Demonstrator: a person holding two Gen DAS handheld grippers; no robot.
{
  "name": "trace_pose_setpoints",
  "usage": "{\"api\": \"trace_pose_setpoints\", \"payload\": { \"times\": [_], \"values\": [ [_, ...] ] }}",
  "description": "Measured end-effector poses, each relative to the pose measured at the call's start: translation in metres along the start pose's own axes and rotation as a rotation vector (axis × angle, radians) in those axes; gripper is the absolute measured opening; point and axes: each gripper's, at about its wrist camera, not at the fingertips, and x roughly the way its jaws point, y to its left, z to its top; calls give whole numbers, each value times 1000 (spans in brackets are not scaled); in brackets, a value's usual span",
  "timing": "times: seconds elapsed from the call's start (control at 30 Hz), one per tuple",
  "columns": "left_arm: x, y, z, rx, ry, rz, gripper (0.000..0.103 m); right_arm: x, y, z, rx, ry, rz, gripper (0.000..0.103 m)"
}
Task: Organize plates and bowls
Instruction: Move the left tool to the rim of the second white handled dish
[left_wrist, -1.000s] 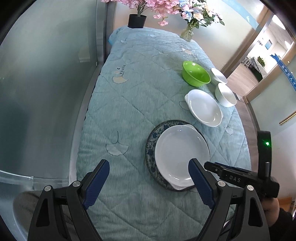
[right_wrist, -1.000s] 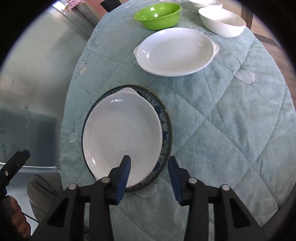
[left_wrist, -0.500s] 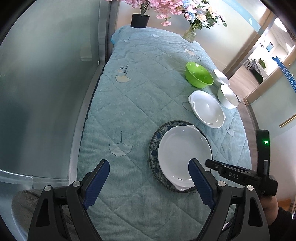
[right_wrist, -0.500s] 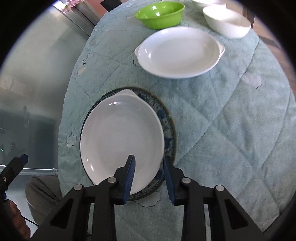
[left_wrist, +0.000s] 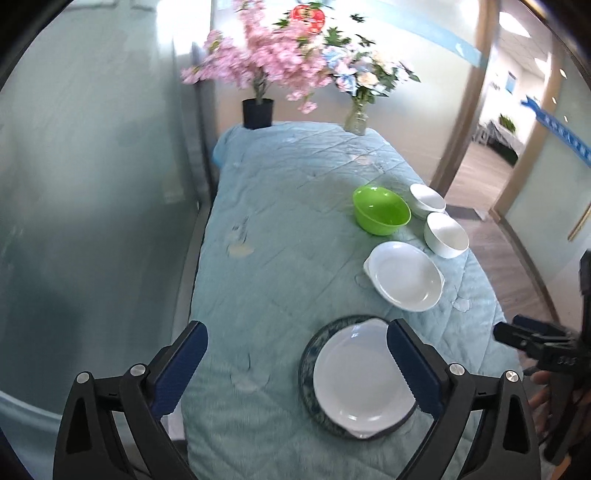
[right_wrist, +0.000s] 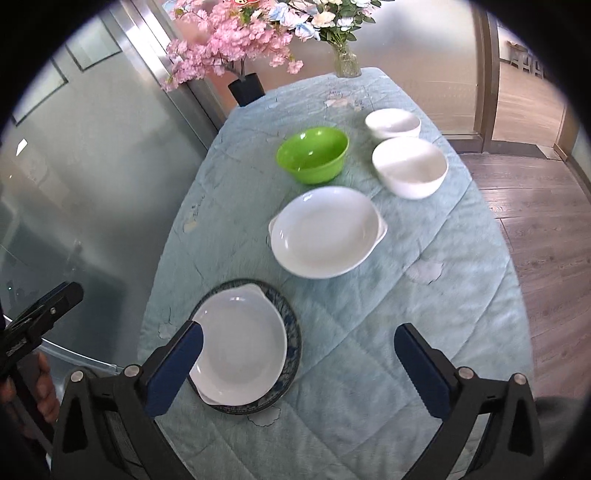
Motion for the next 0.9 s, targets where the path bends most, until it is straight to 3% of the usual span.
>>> {"api": "trace_pose_setpoints", "payload": {
  "times": [0.27, 0.47, 0.63, 0.83, 0.9],
  "values": [
    [49, -39, 45, 22, 122, -138, 98, 11, -31, 32, 54, 62, -38, 103],
    [94, -49, 68, -8, 198, -145, 98, 39, -33, 46, -27, 106, -48, 103],
    [135, -59, 86, 6, 244, -168, 98, 77, -58, 66, 38, 187, -102, 103],
    [204, -77, 97, 14, 356, -265, 95, 121, -65, 86, -42, 238, -115, 103],
    [226, -81, 97, 10, 389, -284, 90, 131, -66, 92, -41, 241, -117, 103]
  ]
}}
